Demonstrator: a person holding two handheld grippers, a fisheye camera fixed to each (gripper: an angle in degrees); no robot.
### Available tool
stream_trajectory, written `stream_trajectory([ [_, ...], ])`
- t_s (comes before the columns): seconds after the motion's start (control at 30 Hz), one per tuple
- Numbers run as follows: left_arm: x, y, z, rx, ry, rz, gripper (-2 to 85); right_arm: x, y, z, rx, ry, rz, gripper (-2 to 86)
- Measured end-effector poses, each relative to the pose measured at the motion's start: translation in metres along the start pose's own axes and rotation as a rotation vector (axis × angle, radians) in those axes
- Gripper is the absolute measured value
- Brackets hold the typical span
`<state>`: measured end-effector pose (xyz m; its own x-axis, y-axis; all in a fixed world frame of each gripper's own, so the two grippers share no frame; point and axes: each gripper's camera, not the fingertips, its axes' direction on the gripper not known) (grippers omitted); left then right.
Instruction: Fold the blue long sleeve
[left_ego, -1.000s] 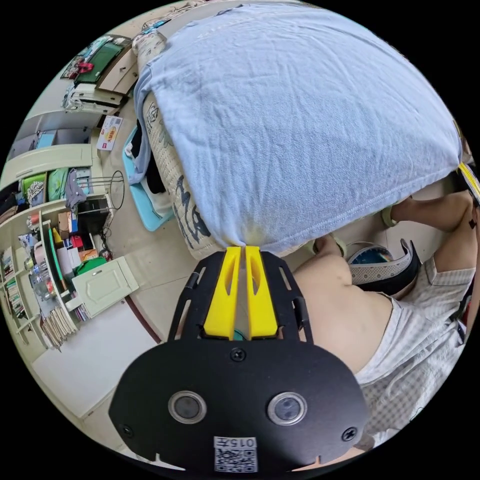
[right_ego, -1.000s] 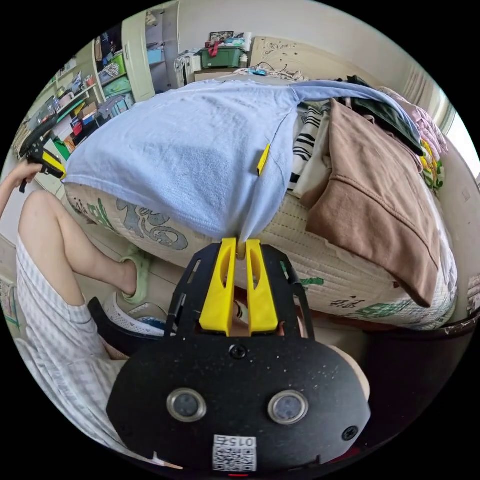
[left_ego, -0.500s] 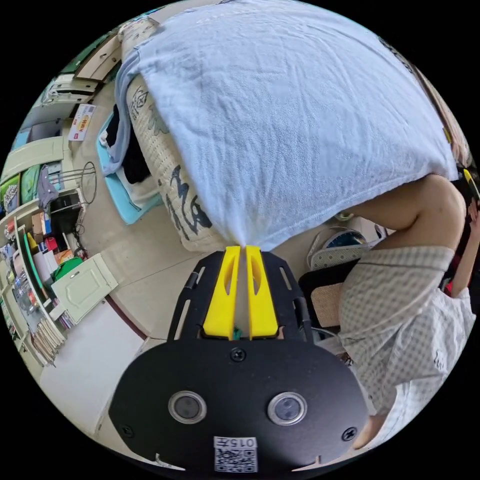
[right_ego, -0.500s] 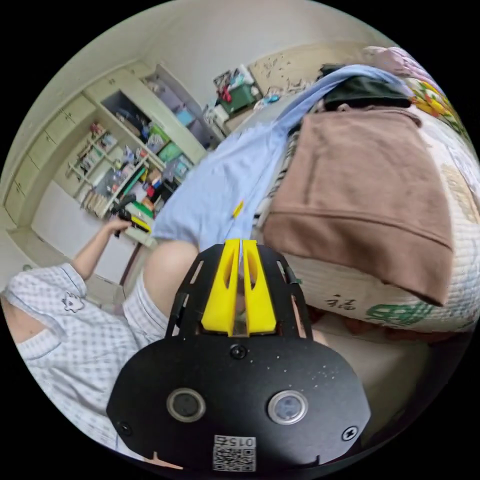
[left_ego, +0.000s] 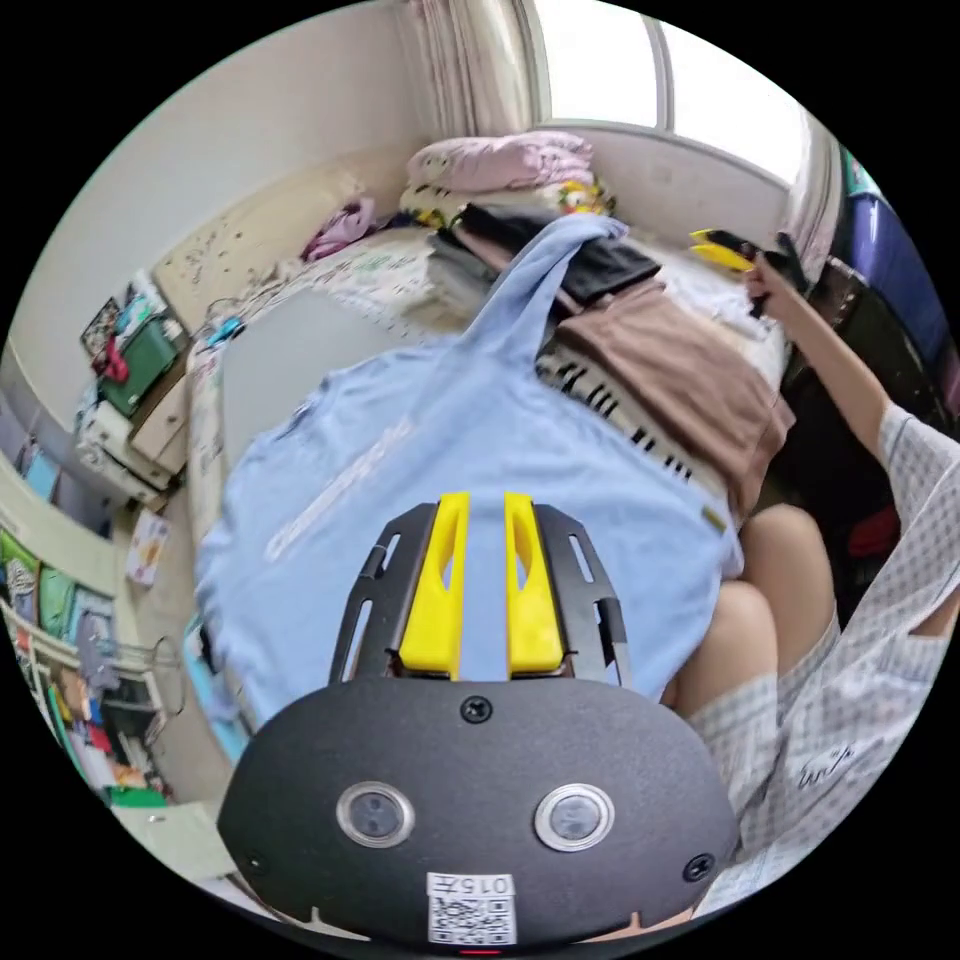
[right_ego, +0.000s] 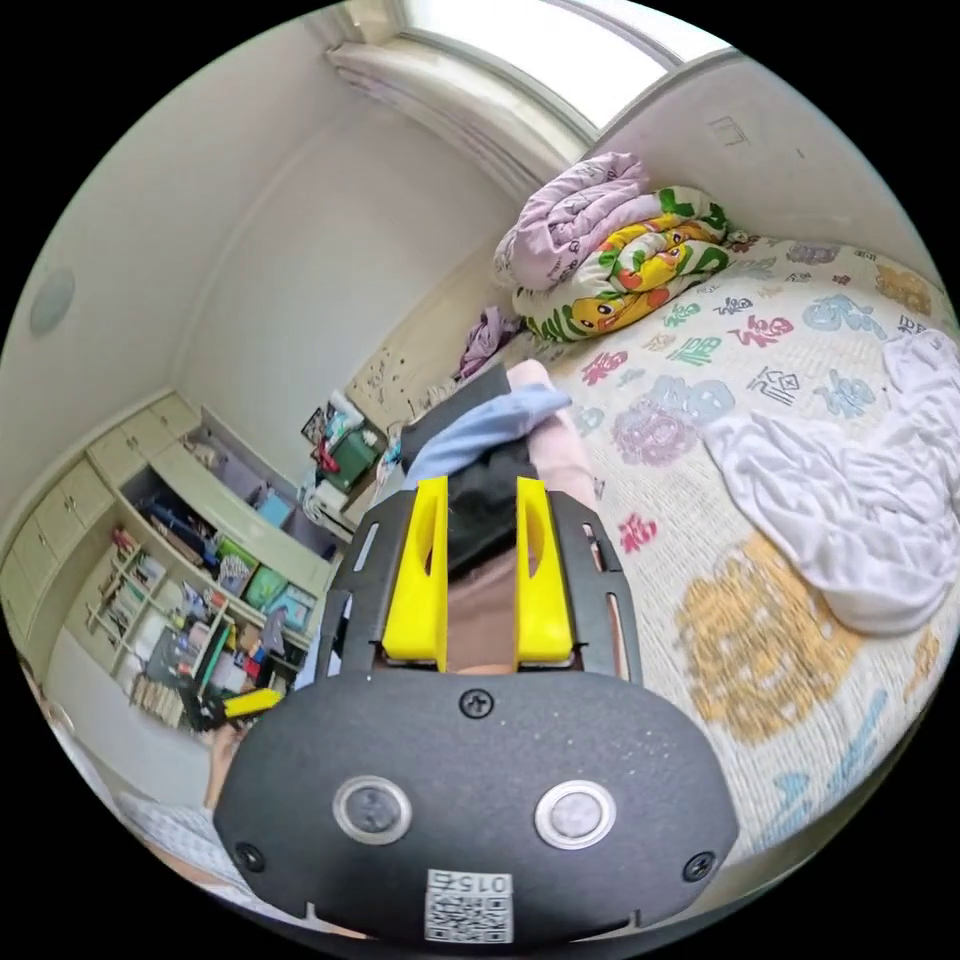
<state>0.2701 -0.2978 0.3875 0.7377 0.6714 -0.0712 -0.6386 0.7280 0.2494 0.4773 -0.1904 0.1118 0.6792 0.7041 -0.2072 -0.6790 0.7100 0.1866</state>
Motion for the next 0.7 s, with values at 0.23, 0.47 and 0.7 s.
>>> stream_trajectory([
  [0.23,0.013,-0.038,0.097,-0.176,0.114,0.161,6.6,0.020,-0.057,0.073,0.012,0.060,0.271,11.9],
  [0.47,-0.030,-0.002,0.097,-0.116,0.234,0.052,5.3,-0.087,-0.051,0.063,0.102,0.126,0.002,3.0],
  [0.7,-0.081,0.046,0.026,0.153,0.409,-0.214,5.6,-0.298,0.056,0.011,0.174,-0.015,-0.550,1.7],
])
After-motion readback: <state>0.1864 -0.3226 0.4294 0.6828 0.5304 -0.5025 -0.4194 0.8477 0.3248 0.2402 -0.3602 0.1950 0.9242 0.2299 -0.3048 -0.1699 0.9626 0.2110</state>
